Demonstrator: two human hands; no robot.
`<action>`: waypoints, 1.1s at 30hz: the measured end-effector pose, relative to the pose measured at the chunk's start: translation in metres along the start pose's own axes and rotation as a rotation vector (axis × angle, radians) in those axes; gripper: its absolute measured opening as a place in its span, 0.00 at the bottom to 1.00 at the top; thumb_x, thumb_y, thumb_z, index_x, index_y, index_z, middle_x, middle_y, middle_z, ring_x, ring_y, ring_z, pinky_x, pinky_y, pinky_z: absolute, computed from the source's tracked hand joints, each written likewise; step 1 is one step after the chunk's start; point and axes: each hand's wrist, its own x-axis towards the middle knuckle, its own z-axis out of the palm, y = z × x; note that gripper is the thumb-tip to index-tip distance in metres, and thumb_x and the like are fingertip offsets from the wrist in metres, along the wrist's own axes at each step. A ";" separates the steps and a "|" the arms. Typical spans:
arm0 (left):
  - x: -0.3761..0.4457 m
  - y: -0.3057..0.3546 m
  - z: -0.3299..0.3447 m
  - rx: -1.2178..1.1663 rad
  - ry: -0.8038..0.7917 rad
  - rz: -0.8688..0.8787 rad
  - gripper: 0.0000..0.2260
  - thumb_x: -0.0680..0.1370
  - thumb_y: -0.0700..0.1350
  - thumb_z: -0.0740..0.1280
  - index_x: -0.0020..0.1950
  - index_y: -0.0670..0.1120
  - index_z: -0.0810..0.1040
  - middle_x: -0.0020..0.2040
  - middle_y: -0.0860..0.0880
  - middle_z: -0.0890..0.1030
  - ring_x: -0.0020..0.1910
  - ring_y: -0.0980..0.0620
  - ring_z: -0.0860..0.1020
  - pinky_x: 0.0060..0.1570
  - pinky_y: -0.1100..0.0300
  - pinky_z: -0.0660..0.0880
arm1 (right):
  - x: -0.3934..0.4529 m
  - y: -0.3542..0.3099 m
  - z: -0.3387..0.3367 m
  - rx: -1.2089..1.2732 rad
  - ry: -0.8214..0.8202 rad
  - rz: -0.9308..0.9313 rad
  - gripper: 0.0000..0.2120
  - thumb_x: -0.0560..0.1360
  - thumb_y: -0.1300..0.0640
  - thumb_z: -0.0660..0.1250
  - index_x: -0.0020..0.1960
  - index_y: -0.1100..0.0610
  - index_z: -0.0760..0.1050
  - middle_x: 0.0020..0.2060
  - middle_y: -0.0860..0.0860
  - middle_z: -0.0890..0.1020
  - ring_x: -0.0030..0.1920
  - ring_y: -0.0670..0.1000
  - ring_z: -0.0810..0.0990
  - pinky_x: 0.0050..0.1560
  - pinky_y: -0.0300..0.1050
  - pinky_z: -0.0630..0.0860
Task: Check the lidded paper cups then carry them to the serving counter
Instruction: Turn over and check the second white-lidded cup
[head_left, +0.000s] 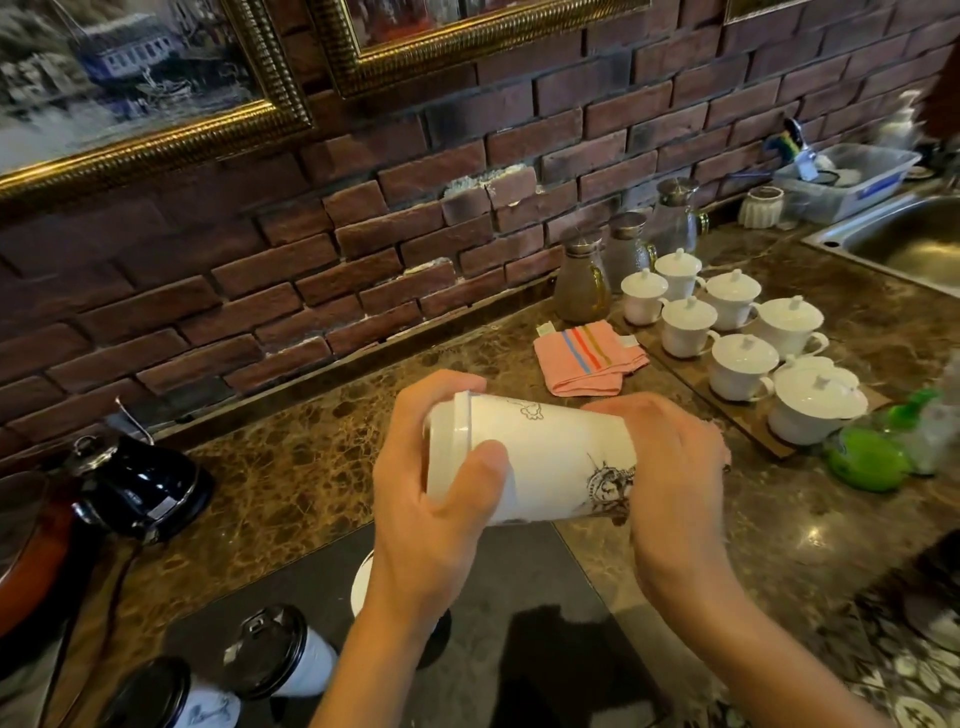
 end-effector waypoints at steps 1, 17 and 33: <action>0.001 0.001 0.000 0.011 -0.008 -0.033 0.19 0.73 0.55 0.65 0.61 0.51 0.74 0.57 0.53 0.77 0.53 0.48 0.78 0.41 0.53 0.79 | 0.003 0.001 -0.001 -0.023 -0.030 0.076 0.15 0.80 0.60 0.59 0.41 0.53 0.83 0.36 0.50 0.84 0.33 0.45 0.79 0.26 0.39 0.70; 0.013 0.004 -0.007 -0.299 0.029 -0.380 0.16 0.77 0.62 0.62 0.57 0.55 0.80 0.56 0.47 0.83 0.51 0.47 0.82 0.46 0.49 0.78 | -0.007 0.008 -0.033 -0.542 -0.465 -0.237 0.36 0.63 0.37 0.74 0.69 0.37 0.66 0.58 0.35 0.76 0.59 0.38 0.76 0.52 0.32 0.76; 0.008 0.001 -0.003 -0.632 -0.041 -0.409 0.30 0.59 0.58 0.83 0.58 0.55 0.80 0.56 0.44 0.83 0.54 0.42 0.84 0.45 0.49 0.83 | -0.026 -0.007 -0.010 0.195 -0.613 0.501 0.28 0.57 0.32 0.77 0.55 0.36 0.78 0.52 0.48 0.85 0.42 0.50 0.86 0.35 0.40 0.82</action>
